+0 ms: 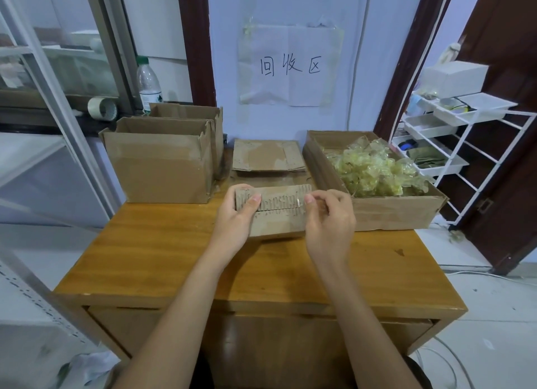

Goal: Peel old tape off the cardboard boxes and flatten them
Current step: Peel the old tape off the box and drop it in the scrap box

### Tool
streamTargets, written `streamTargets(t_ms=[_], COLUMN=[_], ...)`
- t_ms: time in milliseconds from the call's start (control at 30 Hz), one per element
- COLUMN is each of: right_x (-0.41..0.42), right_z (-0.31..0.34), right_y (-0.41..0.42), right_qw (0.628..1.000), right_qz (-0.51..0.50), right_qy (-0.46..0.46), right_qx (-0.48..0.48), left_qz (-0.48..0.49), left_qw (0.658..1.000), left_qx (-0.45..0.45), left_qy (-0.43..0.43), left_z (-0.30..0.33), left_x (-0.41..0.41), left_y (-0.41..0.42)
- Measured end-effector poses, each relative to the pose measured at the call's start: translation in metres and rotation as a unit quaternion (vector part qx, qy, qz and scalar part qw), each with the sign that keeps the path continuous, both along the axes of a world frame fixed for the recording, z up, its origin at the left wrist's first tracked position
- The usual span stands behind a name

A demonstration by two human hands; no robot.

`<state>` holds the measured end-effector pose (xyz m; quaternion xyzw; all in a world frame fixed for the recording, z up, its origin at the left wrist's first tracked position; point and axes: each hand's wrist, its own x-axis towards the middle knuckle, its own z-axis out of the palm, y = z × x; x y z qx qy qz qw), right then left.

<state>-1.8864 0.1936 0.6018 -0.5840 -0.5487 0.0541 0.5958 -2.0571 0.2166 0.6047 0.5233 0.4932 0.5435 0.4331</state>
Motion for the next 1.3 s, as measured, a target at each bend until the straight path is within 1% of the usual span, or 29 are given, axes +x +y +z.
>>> streamTargets(t_ms=[33,67,100,133,167,200,233,333,400,433,467,533,633,700,767,867,967,1067,1233,1300], right_x=[0.0,0.001,0.001,0.002,0.002,0.003,0.004,0.01,0.012,0.013,0.012,0.008,0.002,0.004,0.009,0.016,0.019,0.021,0.021,0.021], right_z=[-0.002,-0.003,-0.004,-0.005,-0.005,-0.004,-0.002,0.0,0.002,0.003,0.004,0.006,0.002,-0.003,-0.004,-0.006,-0.005,0.0,0.007,0.006], right_y=[0.0,0.001,0.001,0.001,0.001,0.001,0.001,0.002,0.0,-0.001,-0.003,-0.004,-0.003,-0.004,-0.005,-0.005,0.0,0.005,0.008,0.009], right_qw=[1.0,0.999,0.999,0.999,0.999,0.999,1.0,0.999,0.999,0.998,0.992,0.975,0.959,0.955,0.959,0.961,0.972,0.978,0.969,0.971], right_qz=[0.007,0.017,0.024,0.027,0.028,0.029,0.028,0.034,0.037,0.015,-0.021,-0.065,-0.082,-0.073,-0.041,0.012,0.038,0.031,0.005,0.004], right_qy=[0.015,0.028,0.033,0.03,0.022,0.015,0.008,-0.011,-0.027,-0.063,-0.121,-0.212,-0.272,-0.285,-0.28,-0.277,-0.233,-0.206,-0.245,-0.239], right_qx=[-0.003,-0.004,-0.002,0.003,0.005,0.002,-0.004,-0.018,-0.023,-0.017,-0.008,0.016,0.02,0.02,0.029,0.008,-0.009,-0.022,-0.026,-0.019], left_qz=[0.005,0.021,0.041,0.061,0.071,0.07,0.062,0.066,0.084,0.091,0.095,0.1,0.092,0.086,0.085,0.073,0.064,0.061,0.056,0.056], left_qw=[0.999,0.991,0.972,0.938,0.9,0.869,0.851,0.823,0.791,0.779,0.772,0.76,0.762,0.768,0.771,0.775,0.781,0.784,0.786,0.788], left_qx=[0.02,0.055,0.1,0.146,0.186,0.21,0.217,0.197,0.201,0.207,0.212,0.216,0.199,0.19,0.187,0.181,0.179,0.179,0.175,0.172], left_qy=[0.046,0.117,0.209,0.307,0.388,0.442,0.475,0.528,0.572,0.584,0.592,0.605,0.61,0.606,0.603,0.6,0.595,0.592,0.59,0.589], left_z=[0.002,0.005,0.009,0.014,0.019,0.023,0.027,0.024,0.016,0.014,0.013,0.012,0.014,0.015,0.015,0.015,0.015,0.014,0.015,0.015], left_x=[-0.001,-0.002,-0.004,-0.004,-0.003,0.001,0.006,0.024,0.029,0.029,0.028,0.027,0.03,0.03,0.029,0.028,0.027,0.026,0.025,0.025], left_y=[0.0,0.001,0.003,0.004,0.005,0.004,0.003,0.003,0.005,0.007,0.008,0.009,0.008,0.008,0.008,0.013,0.019,0.021,0.023,0.022])
